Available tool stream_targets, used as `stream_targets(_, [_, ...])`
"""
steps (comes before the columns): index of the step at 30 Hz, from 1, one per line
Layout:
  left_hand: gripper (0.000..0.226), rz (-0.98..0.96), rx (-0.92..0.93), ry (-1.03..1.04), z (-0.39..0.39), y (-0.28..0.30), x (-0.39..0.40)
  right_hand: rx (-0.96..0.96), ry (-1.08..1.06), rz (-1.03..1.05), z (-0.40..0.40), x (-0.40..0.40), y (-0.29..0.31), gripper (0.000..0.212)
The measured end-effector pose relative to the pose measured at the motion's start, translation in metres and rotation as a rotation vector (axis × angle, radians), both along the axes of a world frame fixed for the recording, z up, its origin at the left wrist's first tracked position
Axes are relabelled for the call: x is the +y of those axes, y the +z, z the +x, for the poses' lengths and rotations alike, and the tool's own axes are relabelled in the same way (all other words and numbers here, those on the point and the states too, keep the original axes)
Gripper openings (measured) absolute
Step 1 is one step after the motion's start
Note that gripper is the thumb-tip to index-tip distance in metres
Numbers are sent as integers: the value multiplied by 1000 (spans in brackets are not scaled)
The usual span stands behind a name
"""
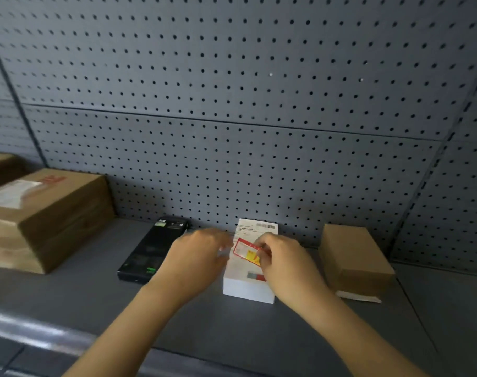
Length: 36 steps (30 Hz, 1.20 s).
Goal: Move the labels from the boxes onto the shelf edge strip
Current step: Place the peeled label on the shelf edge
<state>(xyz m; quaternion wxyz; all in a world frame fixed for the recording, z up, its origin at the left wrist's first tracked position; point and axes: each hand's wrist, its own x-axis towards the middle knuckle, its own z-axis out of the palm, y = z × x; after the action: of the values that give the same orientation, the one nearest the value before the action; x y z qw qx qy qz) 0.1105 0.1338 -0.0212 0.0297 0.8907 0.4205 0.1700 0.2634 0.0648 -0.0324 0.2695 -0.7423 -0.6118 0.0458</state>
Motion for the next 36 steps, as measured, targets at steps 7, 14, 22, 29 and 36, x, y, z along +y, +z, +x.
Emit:
stream_targets(7, [19, 30, 42, -26, -109, -16, 27, -5, -11, -71, -116, 29, -19, 19])
stream_targets(14, [27, -7, 64, -75, -199, -26, 47, 31, -50, -89, -189, 43, -28, 22])
stream_targets(22, [24, -70, 73, -34, -247, -43, 35, 101, -41, -67, -223, 37, -40, 21])
stream_targets(29, [21, -128, 159, -14, -250, -57, 13, 242, 13, 42, -231, 21, -39, 16])
stream_targets(36, [23, -94, 180, -91, -248, -69, 10, 211, 150, 40, -247, 11, -52, 11])
